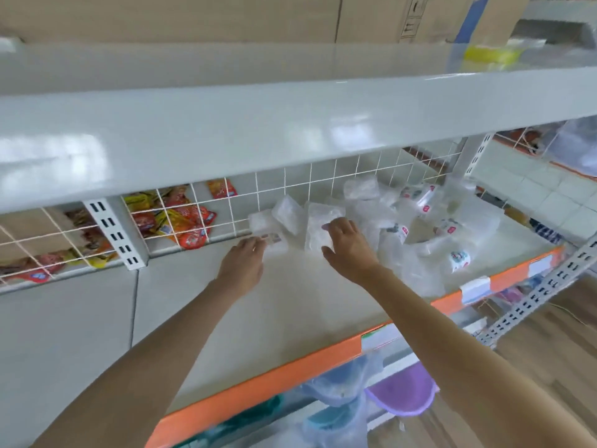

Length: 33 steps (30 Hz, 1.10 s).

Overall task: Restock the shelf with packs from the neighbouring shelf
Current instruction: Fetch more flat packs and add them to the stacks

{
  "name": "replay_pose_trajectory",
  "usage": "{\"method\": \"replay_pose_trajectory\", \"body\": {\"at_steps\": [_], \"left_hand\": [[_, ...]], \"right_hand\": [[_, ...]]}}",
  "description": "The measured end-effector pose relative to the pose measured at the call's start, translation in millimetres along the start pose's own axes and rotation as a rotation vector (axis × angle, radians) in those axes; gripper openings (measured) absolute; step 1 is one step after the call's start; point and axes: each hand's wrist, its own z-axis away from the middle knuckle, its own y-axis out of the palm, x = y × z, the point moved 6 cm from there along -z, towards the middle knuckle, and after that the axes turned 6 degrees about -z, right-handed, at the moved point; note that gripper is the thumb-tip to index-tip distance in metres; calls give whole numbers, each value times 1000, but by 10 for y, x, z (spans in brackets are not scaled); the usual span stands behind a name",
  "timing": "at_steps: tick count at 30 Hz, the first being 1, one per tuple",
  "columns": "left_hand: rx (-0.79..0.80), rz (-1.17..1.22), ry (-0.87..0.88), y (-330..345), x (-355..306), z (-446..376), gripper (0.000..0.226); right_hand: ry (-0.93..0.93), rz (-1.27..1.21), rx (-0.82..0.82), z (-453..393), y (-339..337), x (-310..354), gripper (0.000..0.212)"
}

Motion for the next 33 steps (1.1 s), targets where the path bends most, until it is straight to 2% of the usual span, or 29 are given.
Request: {"method": "replay_pose_trajectory", "body": {"at_steps": [5,9,13,15,19,22,25,30,33], "left_hand": [[42,-117,-61,-37,-98,213,53],[59,-176,-126,-52,-149,347,54],[78,19,-205,-56,-143,453,55],[107,169,-247,-54,-131,525,56],[126,254,-313,-85,-136,882,53],[84,296,-445,-154,-6,1385,57],[-24,316,-596,-326,236,1983,64],[-132,279,-911,-692,659,3080,68],[-202,300,-1025,-813,841,3683,68]], "right_hand": [[53,133,97,-396,194,-137,59],[56,109,54,-271,240,-108,56],[-76,-45,218,131,291,125,42],[-156,-68,233,347,280,254,37],[-294,-130,256,628,315,547,35],[-363,-194,304,760,410,825,35],[-460,-255,339,882,526,1204,34],[-671,-333,374,1152,645,2074,29],[-774,-380,398,1383,738,2606,29]]}}
